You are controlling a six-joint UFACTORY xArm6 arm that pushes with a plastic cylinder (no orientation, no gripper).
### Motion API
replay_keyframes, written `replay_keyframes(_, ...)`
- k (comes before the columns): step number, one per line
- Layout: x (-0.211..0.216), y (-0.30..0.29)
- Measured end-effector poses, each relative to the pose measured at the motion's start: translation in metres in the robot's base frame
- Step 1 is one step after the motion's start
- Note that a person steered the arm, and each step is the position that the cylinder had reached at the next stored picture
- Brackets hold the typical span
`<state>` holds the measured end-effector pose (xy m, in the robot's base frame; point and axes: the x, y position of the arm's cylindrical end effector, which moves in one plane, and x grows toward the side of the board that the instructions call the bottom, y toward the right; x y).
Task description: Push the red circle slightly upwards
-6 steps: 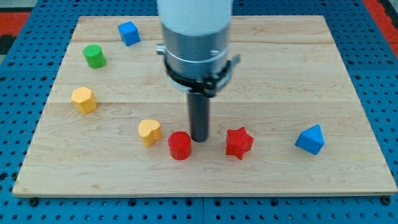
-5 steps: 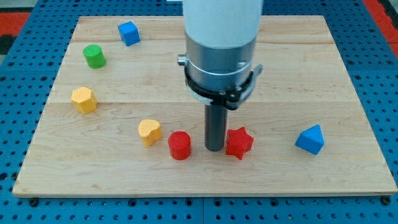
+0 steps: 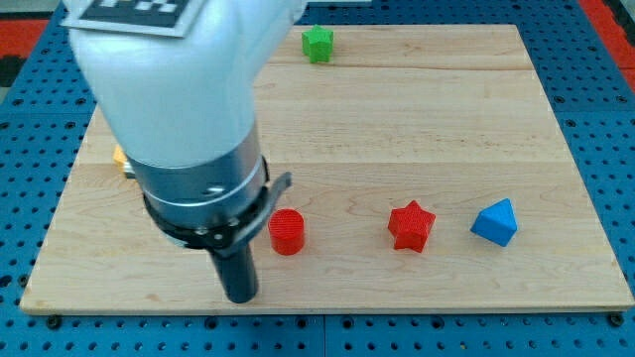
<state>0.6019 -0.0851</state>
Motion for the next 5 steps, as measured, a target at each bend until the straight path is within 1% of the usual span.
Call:
replay_keyframes(2,-0.007,0.033)
replay_keyframes(5,-0.03,0.036)
